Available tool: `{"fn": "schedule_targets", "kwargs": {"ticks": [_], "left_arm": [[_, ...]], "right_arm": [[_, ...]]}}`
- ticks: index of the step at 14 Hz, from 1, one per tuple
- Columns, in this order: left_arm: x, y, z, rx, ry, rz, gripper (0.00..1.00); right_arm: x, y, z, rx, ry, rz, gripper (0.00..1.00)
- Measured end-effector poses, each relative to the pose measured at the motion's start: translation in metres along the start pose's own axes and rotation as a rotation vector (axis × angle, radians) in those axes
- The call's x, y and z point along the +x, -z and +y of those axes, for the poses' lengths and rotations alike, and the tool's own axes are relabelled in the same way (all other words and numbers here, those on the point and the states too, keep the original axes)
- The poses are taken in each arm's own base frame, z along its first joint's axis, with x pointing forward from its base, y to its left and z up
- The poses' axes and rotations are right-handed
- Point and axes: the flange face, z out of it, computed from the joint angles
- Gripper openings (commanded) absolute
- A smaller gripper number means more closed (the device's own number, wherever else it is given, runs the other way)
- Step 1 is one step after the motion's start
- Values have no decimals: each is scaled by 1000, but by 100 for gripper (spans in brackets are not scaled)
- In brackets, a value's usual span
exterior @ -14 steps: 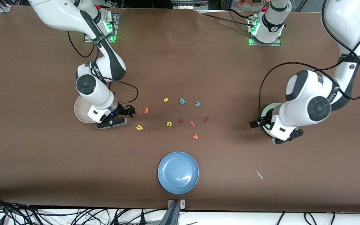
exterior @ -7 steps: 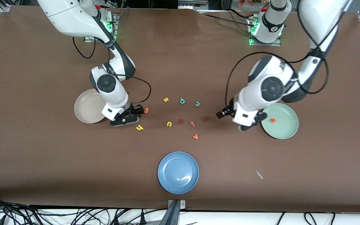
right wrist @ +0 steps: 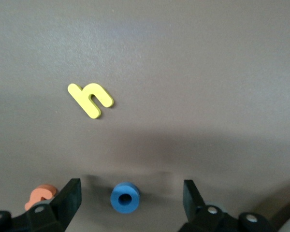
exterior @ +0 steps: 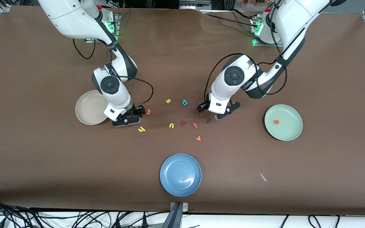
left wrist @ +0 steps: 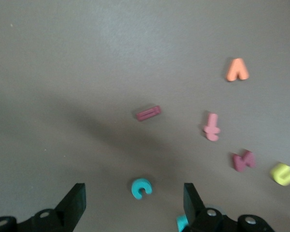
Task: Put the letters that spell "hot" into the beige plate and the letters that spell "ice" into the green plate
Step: 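Grasp the blue o with the right gripper while the left gripper reaches letters, then carry the o toward the beige plate while the left gripper grasps teal c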
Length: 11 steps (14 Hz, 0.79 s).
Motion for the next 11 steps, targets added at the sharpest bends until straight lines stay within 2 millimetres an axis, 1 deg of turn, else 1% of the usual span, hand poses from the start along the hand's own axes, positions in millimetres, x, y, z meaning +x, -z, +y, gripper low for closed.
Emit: {"fn": "schedule_targets", "kwargs": {"ticks": [2,3,4,6,8,11], "left_arm": [[-7,-23,0,8,31,45,89],[-8,-32,0,1,53,52,89],[-8,-38,0,-3,73,50,89],[-12,-43,1,-6,94,46,89],[-24,-48,4,-1,108,40,89],[-40,-54,7,7,120,32,68]], "right_arm": [[-6,-5,0,5,0,2,79],[-8,-7,0,5,0,1,73],[-9,-8,0,5,1,0,66],[-9,-8,1,5,0,-1,51],[-9,-7,0,6,0,2,39],[-8,-5,0,6,0,5,18]]}}
